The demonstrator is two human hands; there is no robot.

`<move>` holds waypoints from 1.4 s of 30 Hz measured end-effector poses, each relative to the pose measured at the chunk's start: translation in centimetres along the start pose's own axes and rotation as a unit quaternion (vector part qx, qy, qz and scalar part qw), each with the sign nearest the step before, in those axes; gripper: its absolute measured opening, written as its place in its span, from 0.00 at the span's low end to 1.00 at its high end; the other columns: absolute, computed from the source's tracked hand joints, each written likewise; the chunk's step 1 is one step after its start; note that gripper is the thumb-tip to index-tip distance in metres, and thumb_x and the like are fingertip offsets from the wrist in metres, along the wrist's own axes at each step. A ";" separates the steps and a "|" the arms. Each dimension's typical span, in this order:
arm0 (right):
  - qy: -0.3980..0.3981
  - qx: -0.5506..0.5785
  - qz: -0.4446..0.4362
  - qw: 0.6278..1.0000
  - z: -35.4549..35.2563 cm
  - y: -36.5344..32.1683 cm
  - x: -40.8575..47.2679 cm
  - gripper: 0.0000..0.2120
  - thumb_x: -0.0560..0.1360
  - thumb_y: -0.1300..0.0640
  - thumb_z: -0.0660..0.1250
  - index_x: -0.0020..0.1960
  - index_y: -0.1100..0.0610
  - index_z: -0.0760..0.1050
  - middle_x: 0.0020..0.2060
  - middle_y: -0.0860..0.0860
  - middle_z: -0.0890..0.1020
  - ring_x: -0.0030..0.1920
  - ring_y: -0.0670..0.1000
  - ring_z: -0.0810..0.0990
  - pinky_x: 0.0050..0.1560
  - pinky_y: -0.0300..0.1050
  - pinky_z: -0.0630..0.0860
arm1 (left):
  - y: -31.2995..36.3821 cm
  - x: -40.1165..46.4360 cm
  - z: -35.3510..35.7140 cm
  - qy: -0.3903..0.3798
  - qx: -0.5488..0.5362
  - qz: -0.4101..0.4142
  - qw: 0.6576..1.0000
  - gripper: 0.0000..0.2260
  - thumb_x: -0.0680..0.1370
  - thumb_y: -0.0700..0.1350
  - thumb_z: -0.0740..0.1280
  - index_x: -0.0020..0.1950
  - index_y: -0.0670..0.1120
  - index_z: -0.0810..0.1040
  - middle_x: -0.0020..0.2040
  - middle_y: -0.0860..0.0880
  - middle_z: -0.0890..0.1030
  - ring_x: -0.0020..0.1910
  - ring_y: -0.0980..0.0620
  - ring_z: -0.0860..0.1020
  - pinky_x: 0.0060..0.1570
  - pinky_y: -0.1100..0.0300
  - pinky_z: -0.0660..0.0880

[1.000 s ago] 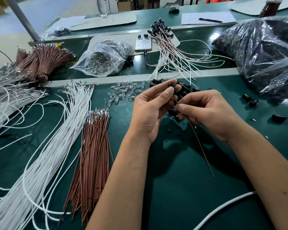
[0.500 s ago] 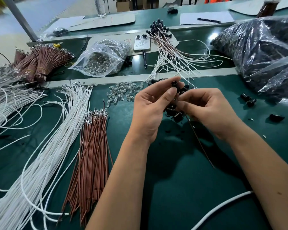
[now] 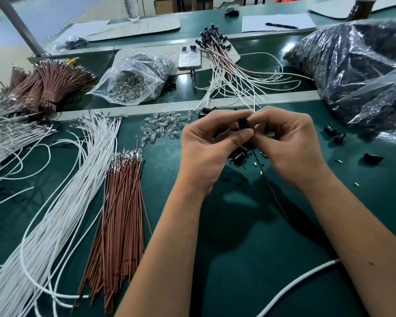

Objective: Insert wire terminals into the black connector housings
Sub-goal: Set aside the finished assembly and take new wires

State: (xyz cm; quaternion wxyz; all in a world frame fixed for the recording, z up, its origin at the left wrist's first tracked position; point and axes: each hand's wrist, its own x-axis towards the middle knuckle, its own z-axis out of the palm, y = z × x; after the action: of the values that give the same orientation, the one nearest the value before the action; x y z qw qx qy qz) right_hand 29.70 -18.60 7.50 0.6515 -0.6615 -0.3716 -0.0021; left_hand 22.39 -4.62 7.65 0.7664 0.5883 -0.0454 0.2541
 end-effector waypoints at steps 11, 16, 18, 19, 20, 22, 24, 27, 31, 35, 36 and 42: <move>0.018 -0.078 -0.058 0.995 -0.1 0.3 -0.1 0.11 0.74 0.71 0.71 0.50 0.57 0.84 0.44 0.57 0.84 0.44 0.58 0.82 0.43 0.51 0.78 | 0.4 -0.1 0.5 0.052 0.006 0.020 0.998 0.17 0.66 0.22 0.75 0.49 0.39 0.81 0.42 0.42 0.83 0.42 0.51 0.82 0.49 0.59 0.80; 0.016 -0.089 -0.052 0.995 -0.3 0.4 -0.1 0.06 0.74 0.69 0.72 0.50 0.62 0.84 0.44 0.59 0.84 0.44 0.62 0.81 0.41 0.60 0.78 | 0.4 -0.1 0.5 0.054 0.009 0.022 0.998 0.16 0.66 0.23 0.75 0.47 0.39 0.81 0.42 0.42 0.84 0.42 0.50 0.83 0.49 0.59 0.81; 0.017 -0.089 -0.050 0.995 -0.2 0.4 0.0 0.06 0.75 0.68 0.72 0.49 0.60 0.84 0.43 0.58 0.84 0.44 0.61 0.81 0.40 0.58 0.77 | 0.5 -0.1 0.5 0.057 0.013 0.024 0.998 0.17 0.66 0.23 0.75 0.47 0.40 0.81 0.42 0.43 0.84 0.42 0.51 0.83 0.48 0.60 0.80; 0.017 -0.090 -0.049 0.995 -0.2 0.4 0.0 0.06 0.75 0.67 0.72 0.49 0.59 0.84 0.43 0.57 0.84 0.44 0.60 0.81 0.40 0.56 0.77 | 0.5 -0.1 0.5 0.058 0.015 0.025 0.998 0.17 0.65 0.23 0.75 0.47 0.40 0.81 0.42 0.43 0.84 0.41 0.52 0.83 0.48 0.61 0.80; 0.015 -0.089 -0.046 0.995 -0.2 0.4 0.0 0.07 0.75 0.67 0.72 0.49 0.58 0.84 0.43 0.57 0.84 0.44 0.59 0.81 0.40 0.53 0.77 | 0.5 0.0 0.5 0.060 0.016 0.027 0.998 0.17 0.65 0.23 0.75 0.47 0.40 0.81 0.41 0.43 0.84 0.41 0.52 0.83 0.48 0.61 0.80; 0.009 -0.082 -0.034 0.996 -0.3 0.6 0.0 0.06 0.75 0.67 0.73 0.50 0.59 0.84 0.42 0.54 0.84 0.43 0.53 0.81 0.42 0.47 0.77 | 0.5 0.0 0.5 0.063 0.015 0.030 0.997 0.17 0.65 0.22 0.75 0.46 0.39 0.81 0.41 0.42 0.84 0.41 0.52 0.83 0.47 0.61 0.80; 0.007 -0.072 -0.020 0.997 -0.2 0.8 0.0 0.06 0.76 0.67 0.74 0.50 0.59 0.84 0.41 0.51 0.85 0.42 0.47 0.81 0.44 0.42 0.77 | 0.6 0.0 0.6 0.066 0.016 0.033 0.997 0.17 0.64 0.22 0.75 0.46 0.39 0.81 0.41 0.42 0.83 0.41 0.51 0.82 0.48 0.60 0.81; 0.006 -0.075 -0.019 0.997 -0.2 0.9 -0.1 0.07 0.77 0.66 0.73 0.50 0.56 0.85 0.41 0.50 0.86 0.42 0.46 0.81 0.43 0.44 0.80 | 0.5 -0.1 0.6 0.070 0.020 0.040 0.997 0.17 0.64 0.22 0.76 0.46 0.39 0.81 0.41 0.41 0.83 0.41 0.50 0.82 0.48 0.60 0.81; -0.004 -0.099 -0.029 0.995 -0.3 1.0 0.0 0.07 0.77 0.63 0.72 0.50 0.52 0.84 0.40 0.51 0.85 0.39 0.55 0.80 0.40 0.56 0.80 | 0.3 -0.1 0.6 0.069 0.023 0.045 0.996 0.17 0.64 0.22 0.76 0.45 0.39 0.82 0.41 0.43 0.84 0.41 0.50 0.83 0.47 0.60 0.81; 0.001 -0.101 -0.023 0.995 -0.3 0.8 -0.1 0.06 0.77 0.60 0.74 0.50 0.50 0.84 0.39 0.49 0.85 0.39 0.58 0.81 0.40 0.62 0.80 | 0.0 -0.1 0.5 0.066 0.018 0.024 0.997 0.15 0.66 0.24 0.76 0.47 0.39 0.82 0.41 0.45 0.85 0.41 0.51 0.83 0.47 0.59 0.81; 0.008 -0.102 -0.018 0.995 -0.2 0.7 -0.1 0.05 0.77 0.59 0.75 0.49 0.50 0.85 0.39 0.50 0.85 0.39 0.59 0.82 0.40 0.62 0.81 | 0.0 0.0 0.4 0.066 0.010 0.009 0.998 0.15 0.67 0.25 0.76 0.48 0.39 0.82 0.41 0.45 0.85 0.41 0.51 0.83 0.47 0.59 0.81; 0.027 -0.110 -0.004 0.994 0.2 0.0 -0.3 0.02 0.77 0.61 0.75 0.49 0.58 0.86 0.37 0.53 0.86 0.37 0.59 0.84 0.42 0.59 0.82 | 0.1 0.1 -0.2 0.114 -0.074 -0.089 0.987 0.09 0.69 0.33 0.76 0.47 0.41 0.84 0.40 0.46 0.86 0.40 0.53 0.83 0.43 0.63 0.79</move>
State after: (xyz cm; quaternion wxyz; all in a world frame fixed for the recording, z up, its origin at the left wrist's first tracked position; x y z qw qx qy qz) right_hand 29.42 -18.55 7.30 0.5846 -0.7271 -0.3543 -0.0632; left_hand 22.37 -4.43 7.73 0.8274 0.4986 0.0762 0.2468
